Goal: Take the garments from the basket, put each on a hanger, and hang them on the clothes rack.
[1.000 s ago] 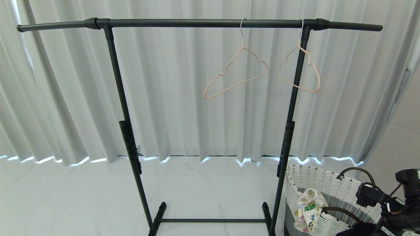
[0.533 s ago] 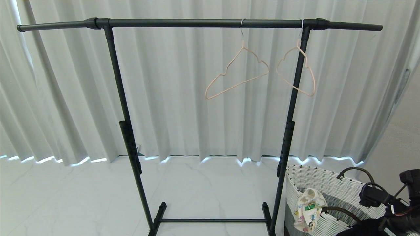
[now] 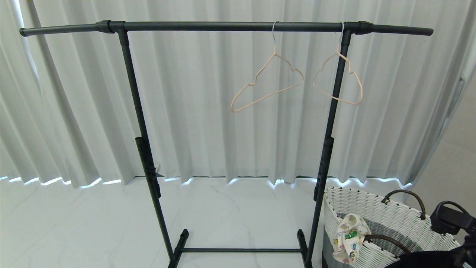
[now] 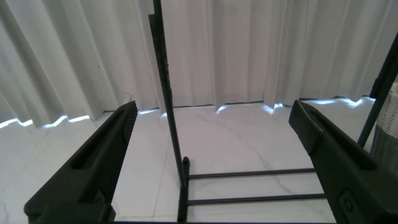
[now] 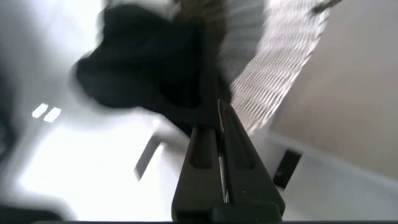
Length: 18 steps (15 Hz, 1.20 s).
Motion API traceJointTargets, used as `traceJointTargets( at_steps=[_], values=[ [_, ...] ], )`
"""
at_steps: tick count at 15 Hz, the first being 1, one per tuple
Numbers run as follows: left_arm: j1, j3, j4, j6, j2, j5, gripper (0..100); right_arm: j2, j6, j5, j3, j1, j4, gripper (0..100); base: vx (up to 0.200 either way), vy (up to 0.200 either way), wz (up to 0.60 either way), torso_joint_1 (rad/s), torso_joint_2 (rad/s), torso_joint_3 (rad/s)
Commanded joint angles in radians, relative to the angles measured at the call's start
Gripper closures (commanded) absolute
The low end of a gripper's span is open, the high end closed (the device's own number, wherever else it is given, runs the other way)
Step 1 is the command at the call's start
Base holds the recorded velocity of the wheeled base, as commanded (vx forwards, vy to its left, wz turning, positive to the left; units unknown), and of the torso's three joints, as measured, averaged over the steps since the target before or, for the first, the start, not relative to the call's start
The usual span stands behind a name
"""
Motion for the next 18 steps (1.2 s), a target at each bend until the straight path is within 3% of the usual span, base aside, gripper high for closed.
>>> traceJointTargets(
  at_steps=[1,3,5,14,18],
  values=[
    [0.0,0.0,0.0,0.001,0.0,0.0,0,-0.248,0.01,0.0,-0.195,-0.001,0.283,100,0.0,0.0,0.0,0.0,0.0,0.0],
    [0.0,0.0,0.0,0.0,0.0,0.0,0,-0.304,0.012,0.001,-0.316,0.001,0.447,100,0.0,0.0,0.0,0.0,0.0,0.0],
    [0.0,0.0,0.0,0.0,0.0,0.0,0,-0.355,0.013,0.001,-0.393,0.004,0.516,100,0.0,0.0,0.0,0.0,0.0,0.0],
    [0.0,0.0,0.0,0.001,0.0,0.0,0,-0.4,0.015,0.026,-0.518,0.053,0.585,100,0.0,0.0,0.0,0.0,0.0,0.0],
    [0.0,0.0,0.0,0.001,0.0,0.0,0,-0.398,0.015,0.026,-0.525,0.076,0.585,100,-0.2,0.0,0.0,0.004,0.0,0.0]
  ],
)
